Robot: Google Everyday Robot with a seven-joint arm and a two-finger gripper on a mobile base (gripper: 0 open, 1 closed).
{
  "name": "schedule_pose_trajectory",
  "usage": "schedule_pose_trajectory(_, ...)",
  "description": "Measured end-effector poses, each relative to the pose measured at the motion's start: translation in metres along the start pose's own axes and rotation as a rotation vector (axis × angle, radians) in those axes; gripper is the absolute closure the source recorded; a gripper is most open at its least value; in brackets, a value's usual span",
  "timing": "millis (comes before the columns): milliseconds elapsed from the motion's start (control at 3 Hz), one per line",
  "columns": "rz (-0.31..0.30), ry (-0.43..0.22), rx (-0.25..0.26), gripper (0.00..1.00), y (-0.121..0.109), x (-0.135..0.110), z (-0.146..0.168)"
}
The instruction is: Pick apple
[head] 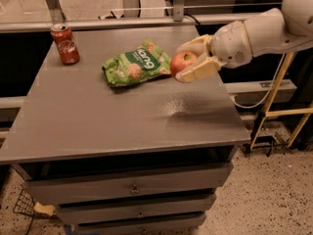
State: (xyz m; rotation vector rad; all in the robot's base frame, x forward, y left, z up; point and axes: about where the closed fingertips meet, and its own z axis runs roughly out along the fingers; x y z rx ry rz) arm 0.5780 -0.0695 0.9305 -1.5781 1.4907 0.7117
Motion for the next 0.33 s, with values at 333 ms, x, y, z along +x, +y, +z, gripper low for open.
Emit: schedule_pose_trajectory(333, -0.023, -0.045, 0.059, 1.00, -0.0104, -0.0107, -0.0240)
